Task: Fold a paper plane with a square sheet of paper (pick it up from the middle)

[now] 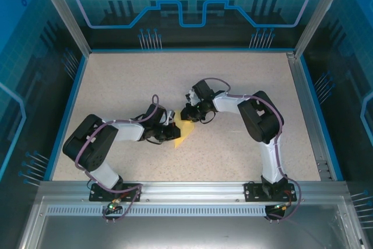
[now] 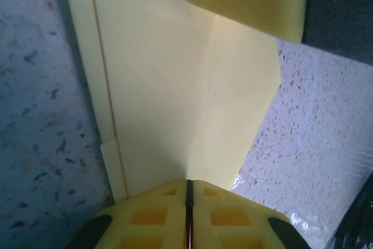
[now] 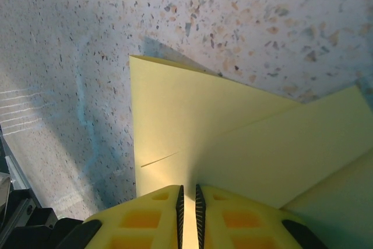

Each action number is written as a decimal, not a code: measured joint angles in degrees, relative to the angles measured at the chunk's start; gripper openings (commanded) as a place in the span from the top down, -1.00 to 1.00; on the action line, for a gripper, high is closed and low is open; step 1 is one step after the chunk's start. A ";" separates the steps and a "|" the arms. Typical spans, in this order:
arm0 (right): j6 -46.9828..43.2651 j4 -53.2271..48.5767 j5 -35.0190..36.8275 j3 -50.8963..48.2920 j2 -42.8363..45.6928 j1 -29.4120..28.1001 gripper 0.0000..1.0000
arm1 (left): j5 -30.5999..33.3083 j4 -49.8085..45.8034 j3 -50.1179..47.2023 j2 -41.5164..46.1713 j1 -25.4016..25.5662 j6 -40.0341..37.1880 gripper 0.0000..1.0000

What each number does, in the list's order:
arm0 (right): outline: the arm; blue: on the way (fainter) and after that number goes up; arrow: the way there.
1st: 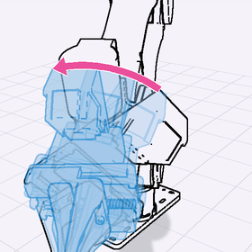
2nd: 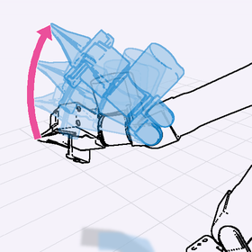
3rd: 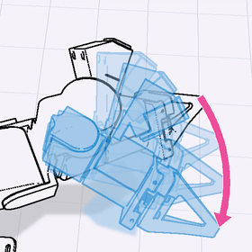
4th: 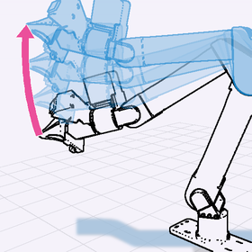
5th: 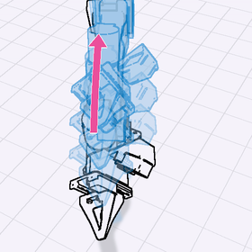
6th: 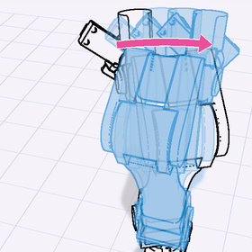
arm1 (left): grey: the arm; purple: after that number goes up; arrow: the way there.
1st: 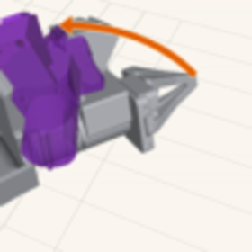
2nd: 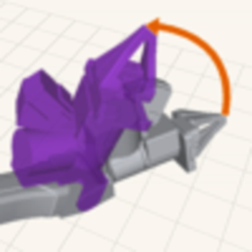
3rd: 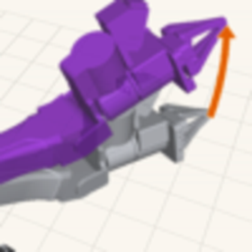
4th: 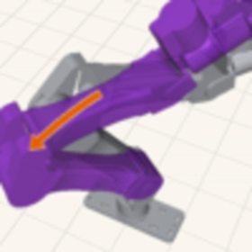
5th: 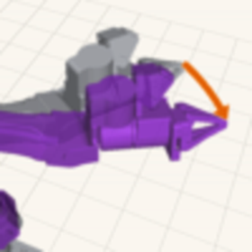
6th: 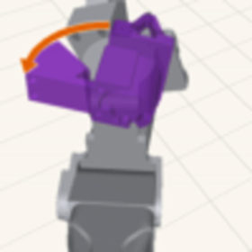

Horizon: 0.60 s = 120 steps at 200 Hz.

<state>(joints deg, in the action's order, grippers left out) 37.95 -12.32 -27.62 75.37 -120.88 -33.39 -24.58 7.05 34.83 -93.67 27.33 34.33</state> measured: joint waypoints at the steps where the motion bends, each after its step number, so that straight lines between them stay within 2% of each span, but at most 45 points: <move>1: 0.00 0.00 0.00 0.00 0.00 0.00 0.67 | -0.04 -0.07 -0.02 0.04 0.00 0.00 0.77; 63: 0.02 0.00 0.00 0.00 0.00 0.00 0.67 | -3.41 -5.35 -1.75 3.10 -0.07 -0.46 0.66; 120: 0.02 0.00 -0.02 -0.02 0.00 0.00 0.66 | -4.61 -12.00 -2.03 5.18 -0.04 -1.75 0.71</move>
<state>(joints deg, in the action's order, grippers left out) 37.98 -12.32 -27.64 75.35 -120.88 -33.39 -29.19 -4.95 32.80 -88.49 27.29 32.58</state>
